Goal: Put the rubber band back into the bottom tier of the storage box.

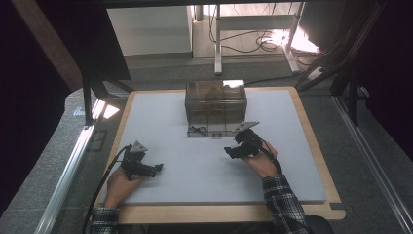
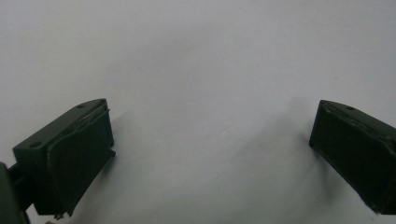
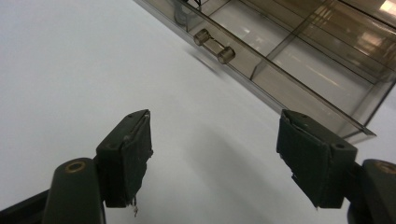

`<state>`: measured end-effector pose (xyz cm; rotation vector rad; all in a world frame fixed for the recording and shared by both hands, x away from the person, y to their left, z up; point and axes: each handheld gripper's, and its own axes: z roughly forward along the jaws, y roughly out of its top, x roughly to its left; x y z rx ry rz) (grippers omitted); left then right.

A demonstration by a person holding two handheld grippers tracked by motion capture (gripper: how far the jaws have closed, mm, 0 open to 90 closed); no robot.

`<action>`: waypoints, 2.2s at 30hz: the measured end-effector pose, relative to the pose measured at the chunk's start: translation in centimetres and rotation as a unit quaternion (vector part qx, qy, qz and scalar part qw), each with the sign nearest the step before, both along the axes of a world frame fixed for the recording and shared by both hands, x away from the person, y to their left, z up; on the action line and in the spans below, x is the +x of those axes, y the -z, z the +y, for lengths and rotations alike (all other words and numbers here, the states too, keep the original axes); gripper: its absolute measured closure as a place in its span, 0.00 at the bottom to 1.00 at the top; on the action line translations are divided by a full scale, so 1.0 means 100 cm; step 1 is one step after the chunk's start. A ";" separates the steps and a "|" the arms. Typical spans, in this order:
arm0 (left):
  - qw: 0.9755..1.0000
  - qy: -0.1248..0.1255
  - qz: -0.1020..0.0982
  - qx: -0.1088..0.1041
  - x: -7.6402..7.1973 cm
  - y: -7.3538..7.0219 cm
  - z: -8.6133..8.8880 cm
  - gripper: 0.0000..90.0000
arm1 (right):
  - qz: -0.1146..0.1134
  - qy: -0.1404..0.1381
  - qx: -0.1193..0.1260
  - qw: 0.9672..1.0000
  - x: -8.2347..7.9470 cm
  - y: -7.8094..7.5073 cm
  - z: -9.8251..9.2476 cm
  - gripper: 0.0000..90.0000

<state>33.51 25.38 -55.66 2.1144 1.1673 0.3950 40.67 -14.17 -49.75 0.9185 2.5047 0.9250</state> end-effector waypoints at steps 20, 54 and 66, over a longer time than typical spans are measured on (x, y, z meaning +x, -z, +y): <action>1.000 0.000 0.000 0.000 0.000 0.000 0.000 0.00 | -0.006 0.005 -0.009 1.000 -0.009 -0.006 -0.020 0.25; 1.000 0.000 0.000 0.000 0.000 0.000 0.000 0.00 | 0.026 0.005 -0.046 0.999 -0.023 0.017 -0.054 0.18; 1.000 -0.001 0.000 -0.001 0.000 0.000 0.000 0.00 | 0.016 0.013 0.002 1.000 -0.025 0.032 -0.065 0.05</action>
